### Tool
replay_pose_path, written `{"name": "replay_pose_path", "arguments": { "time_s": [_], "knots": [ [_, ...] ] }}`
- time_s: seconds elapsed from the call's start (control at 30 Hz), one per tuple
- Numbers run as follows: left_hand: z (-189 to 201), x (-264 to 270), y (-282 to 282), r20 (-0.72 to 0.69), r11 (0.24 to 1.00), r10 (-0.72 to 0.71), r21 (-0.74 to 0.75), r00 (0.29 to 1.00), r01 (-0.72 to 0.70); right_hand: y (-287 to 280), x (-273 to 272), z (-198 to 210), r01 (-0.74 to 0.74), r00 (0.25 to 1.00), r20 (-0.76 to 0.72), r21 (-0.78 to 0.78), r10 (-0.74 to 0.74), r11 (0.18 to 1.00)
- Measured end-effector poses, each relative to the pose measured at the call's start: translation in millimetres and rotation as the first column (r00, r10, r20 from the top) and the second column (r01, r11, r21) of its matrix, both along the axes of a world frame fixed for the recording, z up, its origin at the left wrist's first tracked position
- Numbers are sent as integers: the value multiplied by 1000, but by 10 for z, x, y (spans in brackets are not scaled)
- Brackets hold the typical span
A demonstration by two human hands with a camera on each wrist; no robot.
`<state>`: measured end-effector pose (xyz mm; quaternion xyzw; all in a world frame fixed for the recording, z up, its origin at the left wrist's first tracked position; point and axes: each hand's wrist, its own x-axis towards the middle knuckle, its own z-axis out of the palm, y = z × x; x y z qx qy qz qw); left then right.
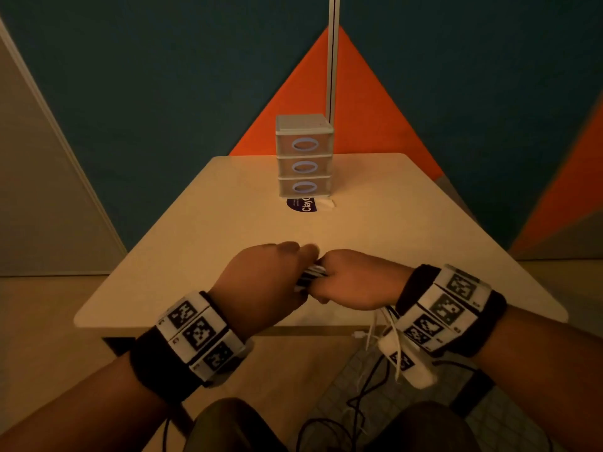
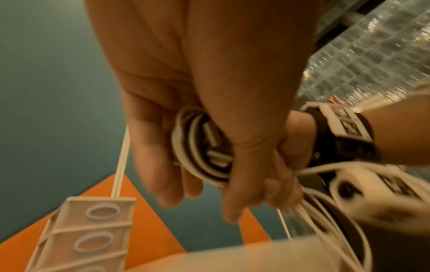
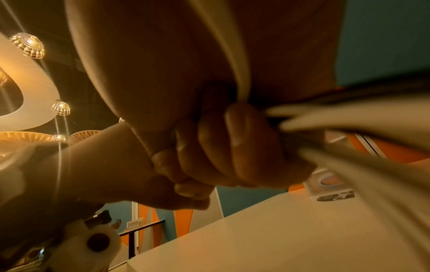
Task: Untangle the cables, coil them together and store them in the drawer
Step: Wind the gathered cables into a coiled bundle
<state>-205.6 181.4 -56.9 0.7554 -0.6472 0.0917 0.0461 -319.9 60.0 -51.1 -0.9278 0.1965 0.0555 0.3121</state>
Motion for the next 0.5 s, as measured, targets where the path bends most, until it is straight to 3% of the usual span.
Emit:
{"name": "replay_pose_path", "arguments": {
  "time_s": [0.07,0.13,0.2,0.27,0.33,0.43,0.5],
  "knots": [
    [27,80,75,-90,992,-51,-120,995,40,-39,-21,42,31,999,24,48,-33,998],
    [91,176,161,-233,970,-101,-238,967,44,-102,-56,77,77,993,70,206,-94,975],
    [90,281,216,-455,950,-166,-313,875,17,-151,-95,104,56,985,125,401,-115,915],
    [6,353,199,-667,949,-236,-313,706,21,-155,-108,117,-13,980,174,542,-97,840],
    [-86,306,142,-793,945,-316,-313,520,97,-96,-91,121,-79,977,203,640,-69,764],
    [-98,116,51,-865,890,-447,-405,229,209,44,-21,57,-136,983,185,738,-5,661],
    [-5,14,33,-874,865,-477,-448,92,225,121,23,20,-190,981,181,781,76,595]
  ]
}}
